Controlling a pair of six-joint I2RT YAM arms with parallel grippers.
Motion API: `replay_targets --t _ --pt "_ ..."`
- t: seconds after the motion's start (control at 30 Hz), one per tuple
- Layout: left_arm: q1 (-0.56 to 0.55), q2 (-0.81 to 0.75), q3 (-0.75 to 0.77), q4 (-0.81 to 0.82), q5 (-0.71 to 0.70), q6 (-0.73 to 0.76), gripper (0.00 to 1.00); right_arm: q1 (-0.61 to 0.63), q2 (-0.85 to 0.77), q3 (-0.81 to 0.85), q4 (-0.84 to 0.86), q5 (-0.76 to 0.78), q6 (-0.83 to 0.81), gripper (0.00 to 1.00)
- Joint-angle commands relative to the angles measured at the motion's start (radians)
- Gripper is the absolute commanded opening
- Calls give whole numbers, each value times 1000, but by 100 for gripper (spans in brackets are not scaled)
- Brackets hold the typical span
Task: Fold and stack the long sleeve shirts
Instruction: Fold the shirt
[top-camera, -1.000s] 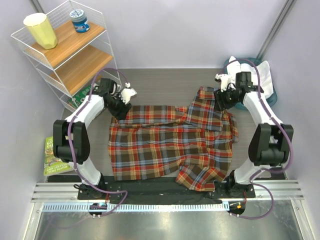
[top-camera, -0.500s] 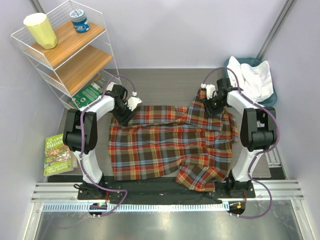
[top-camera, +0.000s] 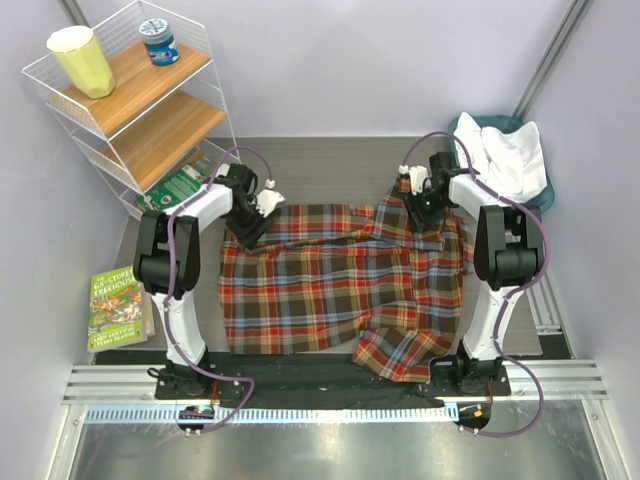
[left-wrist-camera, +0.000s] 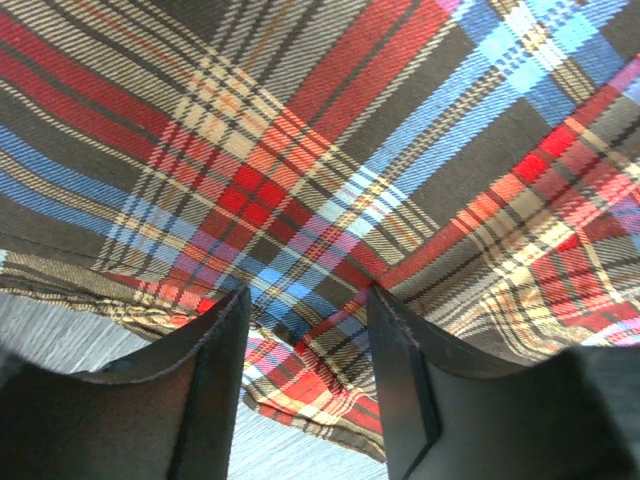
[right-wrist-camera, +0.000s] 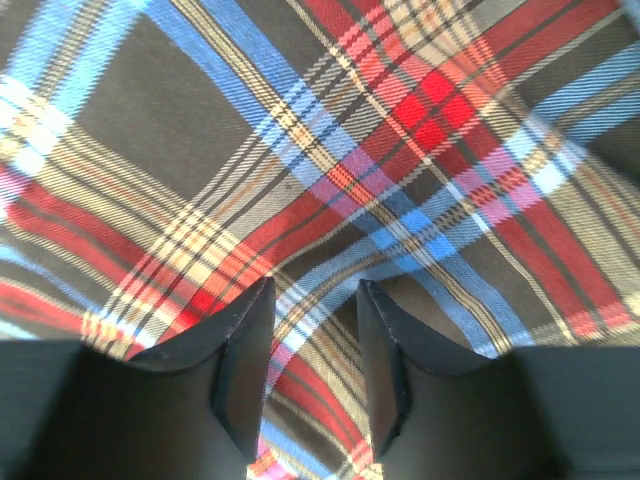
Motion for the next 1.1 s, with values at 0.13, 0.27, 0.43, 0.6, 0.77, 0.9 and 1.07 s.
replay_targets --t 0.13,0.27,0.43,0.6,0.77,0.9,1.07 --pt "2 -70 2 -45 102 57 57 -4 -21 246 27 46 -20 50" --pt "4 -52 19 -54 99 54 57 -4 117 384 41 91 21 52" --pt "5 -60 6 -49 117 48 57 -5 244 496 86 170 69 56" --pt "5 -78 -7 -42 126 40 58 -5 237 467 119 189 70 61" --pt "5 -75 6 -43 134 36 60 -4 246 443 130 189 28 65" --pt "5 -67 19 -49 136 31 61 -1 288 461 132 198 0 67" --pt "5 -69 6 -49 140 33 61 -1 327 482 132 189 -14 68"
